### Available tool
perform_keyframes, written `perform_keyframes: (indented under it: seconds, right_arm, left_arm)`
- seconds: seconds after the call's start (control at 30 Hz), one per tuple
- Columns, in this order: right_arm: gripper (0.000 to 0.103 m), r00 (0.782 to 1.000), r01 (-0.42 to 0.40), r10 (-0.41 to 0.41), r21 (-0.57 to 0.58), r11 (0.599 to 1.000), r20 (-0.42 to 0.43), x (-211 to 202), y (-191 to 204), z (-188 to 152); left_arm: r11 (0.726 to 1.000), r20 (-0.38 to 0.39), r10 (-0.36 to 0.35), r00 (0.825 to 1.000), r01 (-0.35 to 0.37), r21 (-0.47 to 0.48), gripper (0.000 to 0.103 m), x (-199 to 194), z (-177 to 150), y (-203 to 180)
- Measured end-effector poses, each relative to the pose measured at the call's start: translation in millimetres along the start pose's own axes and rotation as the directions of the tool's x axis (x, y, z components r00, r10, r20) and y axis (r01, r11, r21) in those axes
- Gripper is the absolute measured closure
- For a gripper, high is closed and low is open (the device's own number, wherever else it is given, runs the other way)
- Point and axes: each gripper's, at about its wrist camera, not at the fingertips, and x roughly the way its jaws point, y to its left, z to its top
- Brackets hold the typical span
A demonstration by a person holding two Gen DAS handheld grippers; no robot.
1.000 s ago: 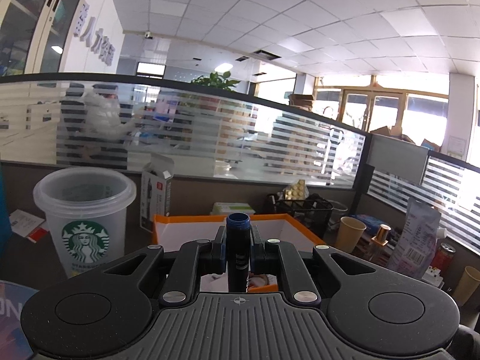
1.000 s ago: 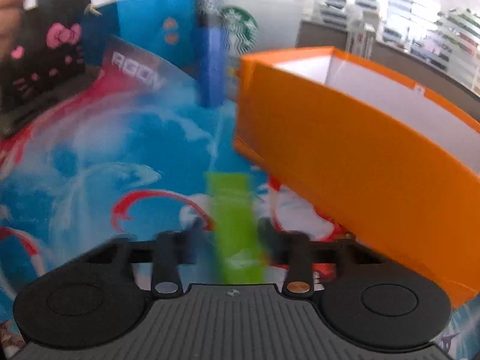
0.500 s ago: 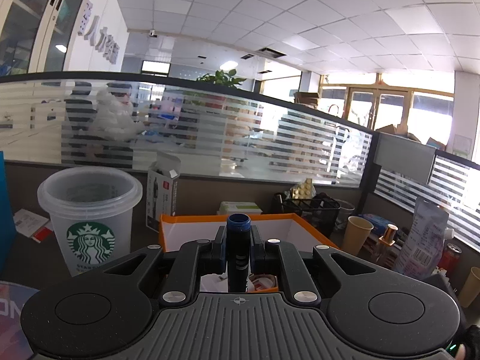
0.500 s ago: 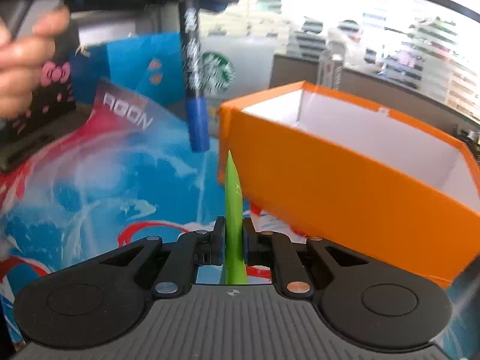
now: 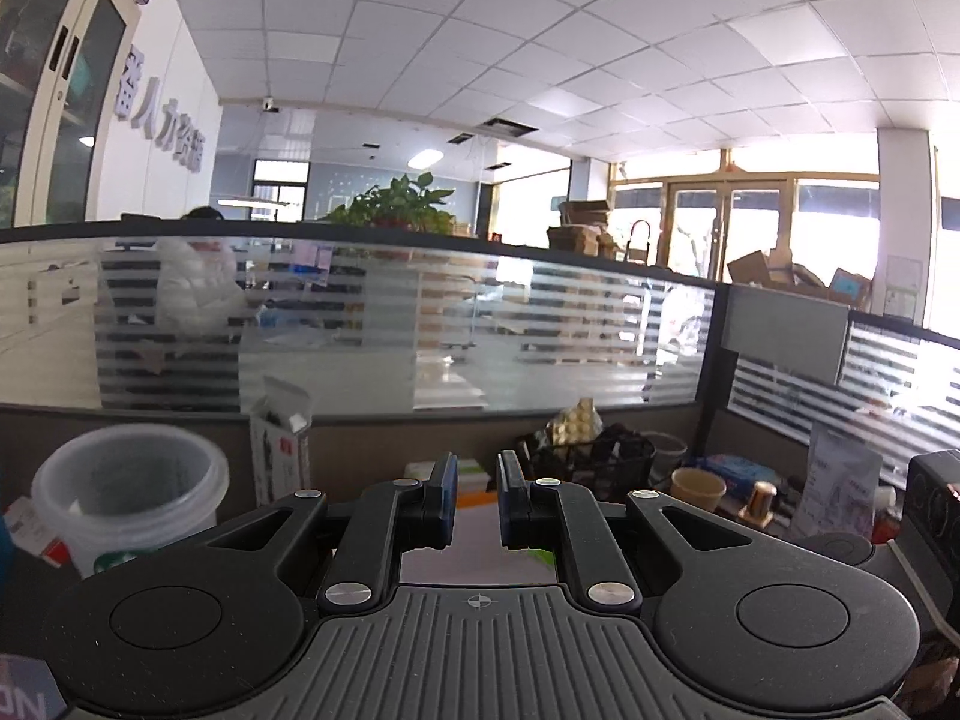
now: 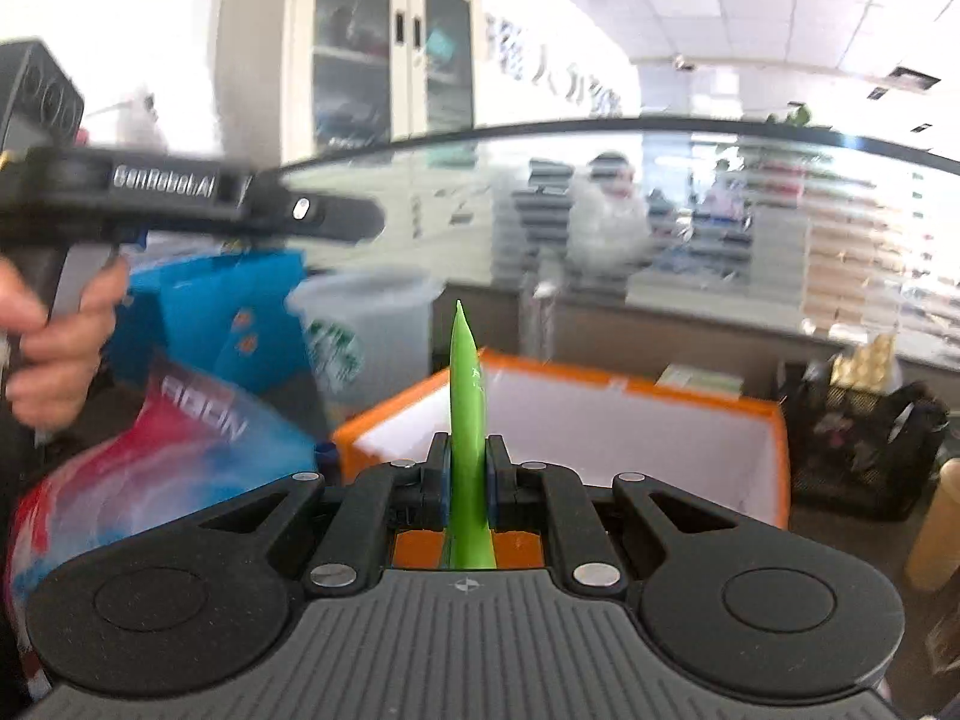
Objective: Organize rigid objects
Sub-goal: 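Carry the marker and the green tube over the orange box with both grippers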
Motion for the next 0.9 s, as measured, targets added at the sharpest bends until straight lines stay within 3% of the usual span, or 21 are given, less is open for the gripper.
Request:
perform_keyframes:
  seconds: [0.13, 0.3, 0.43, 0.5, 0.57, 0.67, 0.8, 0.9]
  right_arm:
    - [0.093, 1.000, 0.005, -0.006, 0.035, 0.999, 0.021, 6.6, -14.7, 7.7]
    - [0.093, 1.000, 0.029, -0.029, 0.054, 0.998, 0.002, 29.6, -26.9, 5.4]
    - [0.093, 1.000, 0.020, -0.019, 0.085, 0.996, -0.011, 43.5, -37.5, 0.3]
    - [0.093, 1.000, 0.014, -0.012, 0.089, 0.996, -0.017, 47.5, -40.4, -2.1]
    - [0.093, 1.000, 0.014, -0.013, 0.090, 0.996, -0.020, 50.8, -40.7, -3.5]
    - [0.093, 1.000, 0.008, -0.006, 0.101, 0.995, -0.022, 52.0, -41.3, -6.3]
    - [0.093, 1.000, 0.010, -0.008, 0.113, 0.994, -0.024, 51.3, -44.8, -9.3]
    - [0.093, 1.000, 0.007, -0.005, 0.121, 0.993, -0.017, 50.4, -47.6, -9.8]
  left_arm:
    - [1.000, -0.015, -0.003, 1.000, 0.002, -0.016, 0.091, 18.1, 0.5, 0.8]
    - [1.000, -0.097, 0.002, 0.995, -0.004, -0.025, 0.091, 41.9, -21.2, 8.6]
    - [0.997, -0.151, -0.071, 0.986, 0.074, 0.018, 0.089, 41.9, -46.7, 6.1]
    - [0.979, -0.231, -0.132, 0.964, 0.163, 0.122, 0.085, 46.0, -67.2, -8.6]
    - [0.962, -0.306, -0.149, 0.940, 0.209, 0.174, 0.084, 53.9, -91.4, -21.7]
    - [0.953, -0.397, -0.169, 0.902, 0.253, 0.169, 0.084, 71.6, -120.2, -29.7]
    - [0.919, -0.464, -0.266, 0.845, 0.367, 0.141, 0.083, 83.1, -139.2, -34.8]
    - [0.899, -0.498, -0.280, 0.821, 0.406, 0.163, 0.074, 89.5, -151.8, -36.9]
